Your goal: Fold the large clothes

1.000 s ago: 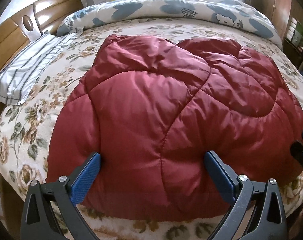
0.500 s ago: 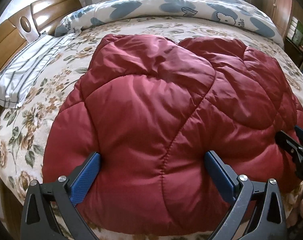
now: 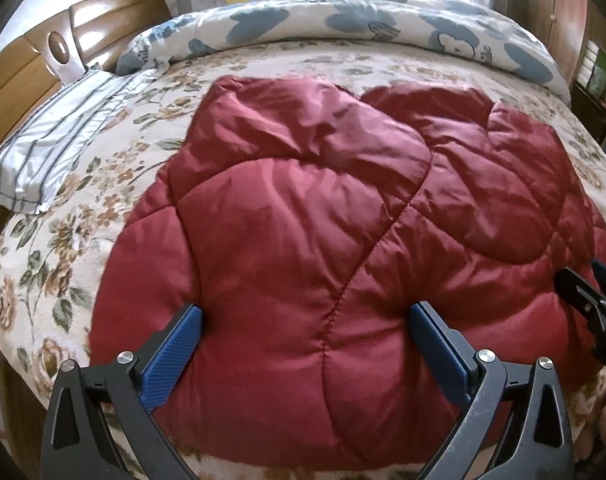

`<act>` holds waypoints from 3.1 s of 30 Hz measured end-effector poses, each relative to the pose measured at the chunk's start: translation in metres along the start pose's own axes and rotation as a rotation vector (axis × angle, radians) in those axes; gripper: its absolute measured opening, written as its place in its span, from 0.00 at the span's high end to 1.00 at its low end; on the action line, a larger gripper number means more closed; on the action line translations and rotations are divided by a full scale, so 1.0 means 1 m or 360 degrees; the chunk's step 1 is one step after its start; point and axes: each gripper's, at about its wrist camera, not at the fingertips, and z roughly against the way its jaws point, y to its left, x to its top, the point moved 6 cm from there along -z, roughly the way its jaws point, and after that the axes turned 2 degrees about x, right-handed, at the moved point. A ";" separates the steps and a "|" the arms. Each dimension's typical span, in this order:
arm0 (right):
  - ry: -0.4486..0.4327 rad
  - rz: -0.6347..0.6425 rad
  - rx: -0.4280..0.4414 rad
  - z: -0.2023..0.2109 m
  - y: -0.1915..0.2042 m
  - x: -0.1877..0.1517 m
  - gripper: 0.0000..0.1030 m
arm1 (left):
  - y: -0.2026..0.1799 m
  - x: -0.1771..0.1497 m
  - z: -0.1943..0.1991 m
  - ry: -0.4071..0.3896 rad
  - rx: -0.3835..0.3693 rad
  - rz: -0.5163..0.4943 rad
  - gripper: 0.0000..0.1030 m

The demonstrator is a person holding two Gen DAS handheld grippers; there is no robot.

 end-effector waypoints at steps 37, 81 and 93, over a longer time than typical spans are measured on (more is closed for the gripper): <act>0.0002 0.0095 0.0089 0.102 0.038 -0.058 0.02 | 0.008 -0.055 0.095 -0.0022 -0.0003 -0.0108 0.01; 0.0013 0.0097 0.0094 0.087 0.039 -0.033 0.02 | 0.000 -0.038 0.083 -0.0016 0.0009 -0.0128 0.01; 0.0017 0.0115 0.0101 0.079 0.044 -0.020 0.02 | 0.003 -0.026 0.073 0.0023 -0.0009 -0.0088 0.01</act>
